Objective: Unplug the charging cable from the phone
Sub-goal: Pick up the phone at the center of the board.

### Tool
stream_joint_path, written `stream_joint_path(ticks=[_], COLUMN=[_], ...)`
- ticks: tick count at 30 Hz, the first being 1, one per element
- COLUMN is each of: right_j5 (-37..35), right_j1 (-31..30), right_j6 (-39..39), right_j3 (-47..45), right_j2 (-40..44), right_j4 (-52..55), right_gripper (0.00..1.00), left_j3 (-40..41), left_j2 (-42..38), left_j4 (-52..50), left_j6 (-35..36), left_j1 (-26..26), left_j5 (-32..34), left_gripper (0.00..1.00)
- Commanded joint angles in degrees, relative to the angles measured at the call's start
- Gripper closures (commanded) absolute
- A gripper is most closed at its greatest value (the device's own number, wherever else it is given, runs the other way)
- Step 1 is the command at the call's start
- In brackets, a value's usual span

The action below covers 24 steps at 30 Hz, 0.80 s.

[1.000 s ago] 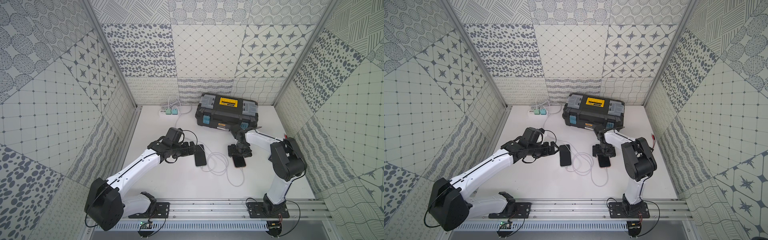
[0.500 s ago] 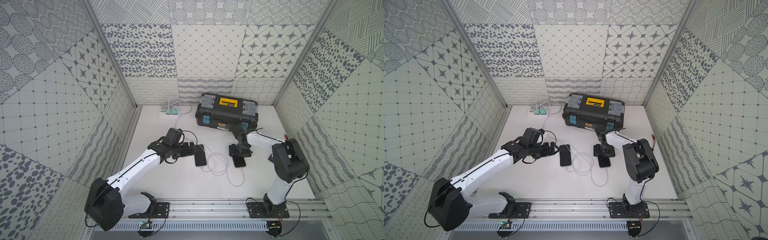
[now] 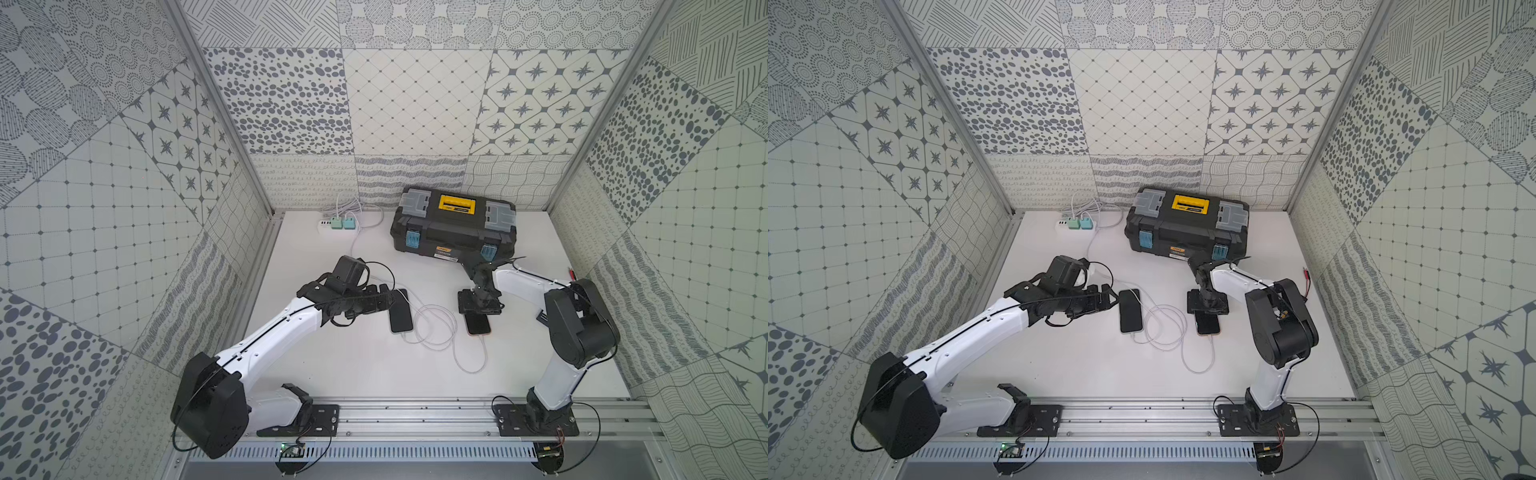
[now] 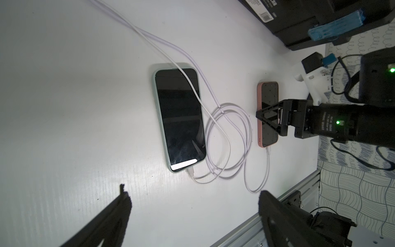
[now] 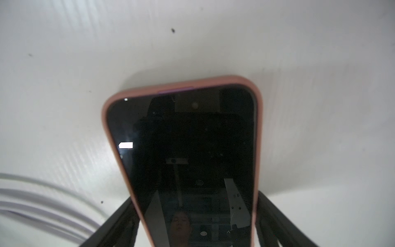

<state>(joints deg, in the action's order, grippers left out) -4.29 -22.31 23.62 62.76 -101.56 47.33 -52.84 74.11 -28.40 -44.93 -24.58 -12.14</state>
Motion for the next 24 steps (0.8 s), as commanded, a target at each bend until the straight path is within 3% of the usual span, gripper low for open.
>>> stream_joint_path(ticks=[1, 7, 13, 24], right_j5=[-1.81, -2.93, -3.75, -3.99], right_j1=[-0.4, -0.31, 0.16, 0.38], right_j6=[0.63, 1.27, 2.11, 5.3], right_j3=[-1.3, 1.15, 5.45, 15.82], right_j2=[1.94, 7.91, 12.3, 15.2], right_j4=[3.15, 5.35, 8.7, 13.11], right_gripper=[0.38, 0.39, 0.39, 0.4], left_j3=[-1.0, -1.89, -4.24, -9.29], left_j2=[0.41, 1.21, 3.47, 8.57], left_j4=[1.35, 2.39, 5.69, 16.7], left_j6=[0.26, 0.74, 1.6, 4.27], left_j1=[-0.12, -0.26, -1.6, -10.14], left_j5=[-1.47, -3.08, -5.45, -6.71], left_gripper=[0.05, 0.06, 0.21, 0.34])
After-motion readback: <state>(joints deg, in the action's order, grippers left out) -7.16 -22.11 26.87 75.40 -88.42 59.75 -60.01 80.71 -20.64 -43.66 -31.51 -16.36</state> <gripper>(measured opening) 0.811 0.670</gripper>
